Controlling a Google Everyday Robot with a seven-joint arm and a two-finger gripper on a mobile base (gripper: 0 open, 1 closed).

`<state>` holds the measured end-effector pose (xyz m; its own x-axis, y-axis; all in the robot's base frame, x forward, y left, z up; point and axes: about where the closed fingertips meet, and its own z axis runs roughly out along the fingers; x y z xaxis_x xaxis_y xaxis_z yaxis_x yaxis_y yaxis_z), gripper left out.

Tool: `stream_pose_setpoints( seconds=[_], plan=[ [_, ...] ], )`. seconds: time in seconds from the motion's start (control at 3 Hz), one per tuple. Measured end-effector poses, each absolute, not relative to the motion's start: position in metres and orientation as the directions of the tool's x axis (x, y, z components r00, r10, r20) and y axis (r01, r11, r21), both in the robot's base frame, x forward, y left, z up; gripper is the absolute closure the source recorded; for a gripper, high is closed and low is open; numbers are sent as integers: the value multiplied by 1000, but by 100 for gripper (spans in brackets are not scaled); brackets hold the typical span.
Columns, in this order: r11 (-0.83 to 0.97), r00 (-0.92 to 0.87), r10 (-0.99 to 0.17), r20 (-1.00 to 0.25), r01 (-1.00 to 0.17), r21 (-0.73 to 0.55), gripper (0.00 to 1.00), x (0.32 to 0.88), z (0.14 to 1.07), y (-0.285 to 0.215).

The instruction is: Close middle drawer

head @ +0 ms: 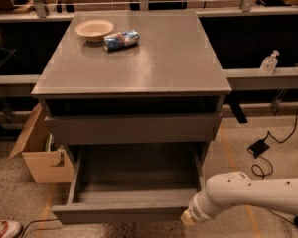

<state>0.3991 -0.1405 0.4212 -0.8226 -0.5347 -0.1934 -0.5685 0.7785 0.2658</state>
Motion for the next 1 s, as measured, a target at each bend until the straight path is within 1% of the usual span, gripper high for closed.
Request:
stream_pose_setpoints(
  seconds=[0.33,0.67,1.0],
  plan=[
    [787,-811,-502,-300,-573,231,100,427,418,-139],
    [787,-812,-499,-303,-571,234,100,427,418,-138],
    [779,-792,-489,-366,-585,226,100,443,420,-131]
  ],
)
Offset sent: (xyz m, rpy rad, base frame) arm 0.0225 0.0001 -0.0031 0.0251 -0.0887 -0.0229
